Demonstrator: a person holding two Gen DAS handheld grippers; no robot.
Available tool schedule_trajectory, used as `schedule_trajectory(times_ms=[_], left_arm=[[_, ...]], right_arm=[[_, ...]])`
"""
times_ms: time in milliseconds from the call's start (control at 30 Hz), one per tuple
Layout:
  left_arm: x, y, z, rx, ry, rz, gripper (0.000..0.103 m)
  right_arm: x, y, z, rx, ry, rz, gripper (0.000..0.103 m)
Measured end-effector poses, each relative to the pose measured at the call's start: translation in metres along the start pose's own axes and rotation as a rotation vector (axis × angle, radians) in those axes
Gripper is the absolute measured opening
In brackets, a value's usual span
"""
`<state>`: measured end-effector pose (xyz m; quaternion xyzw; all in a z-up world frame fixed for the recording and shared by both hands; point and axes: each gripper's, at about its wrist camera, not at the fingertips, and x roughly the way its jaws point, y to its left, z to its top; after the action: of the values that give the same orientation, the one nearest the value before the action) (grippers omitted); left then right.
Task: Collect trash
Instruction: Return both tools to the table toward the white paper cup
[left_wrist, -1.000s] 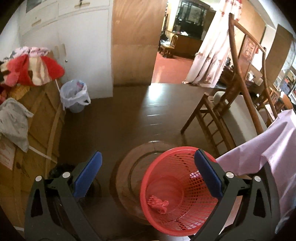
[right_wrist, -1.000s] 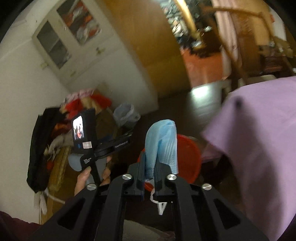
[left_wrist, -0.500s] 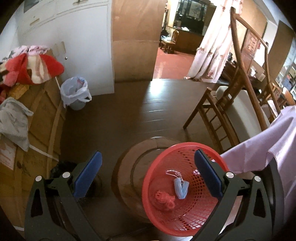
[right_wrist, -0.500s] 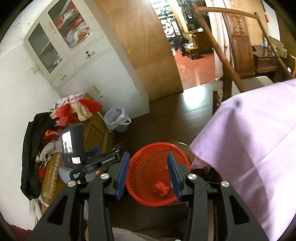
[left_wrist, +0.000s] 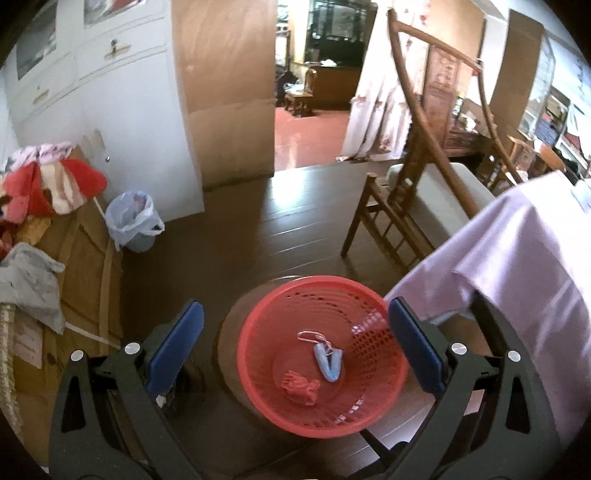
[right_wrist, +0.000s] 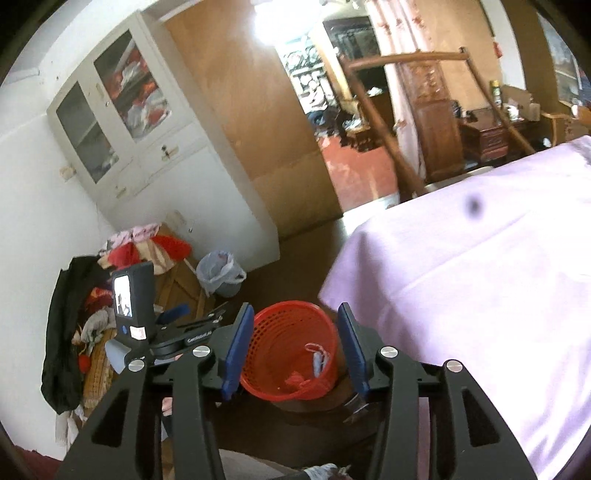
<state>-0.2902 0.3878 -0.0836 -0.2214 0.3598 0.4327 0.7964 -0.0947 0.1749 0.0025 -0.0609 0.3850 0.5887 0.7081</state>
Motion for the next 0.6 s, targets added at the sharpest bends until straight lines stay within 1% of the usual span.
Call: schedule_trajectory(times_ms=[167, 333, 433, 533, 600], left_arm=[[-0.025, -0.034, 0.003, 0.054, -0.029, -0.053, 0.096], [-0.048, -0.082, 0.006, 0.141, -0.066, -0.123, 0.096], [-0.06, -0.117, 0.007, 0.207, -0.081, -0.176, 0.096], [-0.07, -0.158, 0.005, 0.277, -0.078, -0.249, 0.096], [-0.077, -0.192, 0.004, 0.334, -0.075, -0.311, 0.096]], right_arm=[[-0.049, -0.025, -0.005, 0.015, -0.077, -0.054, 0.054], [-0.106, -0.062, -0.015, 0.046, -0.148, -0.152, 0.058], [-0.14, -0.087, -0.025, 0.064, -0.183, -0.235, 0.061], [-0.174, -0.116, -0.039, 0.087, -0.215, -0.335, 0.065], [-0.2, -0.138, -0.047, 0.11, -0.237, -0.41, 0.067]])
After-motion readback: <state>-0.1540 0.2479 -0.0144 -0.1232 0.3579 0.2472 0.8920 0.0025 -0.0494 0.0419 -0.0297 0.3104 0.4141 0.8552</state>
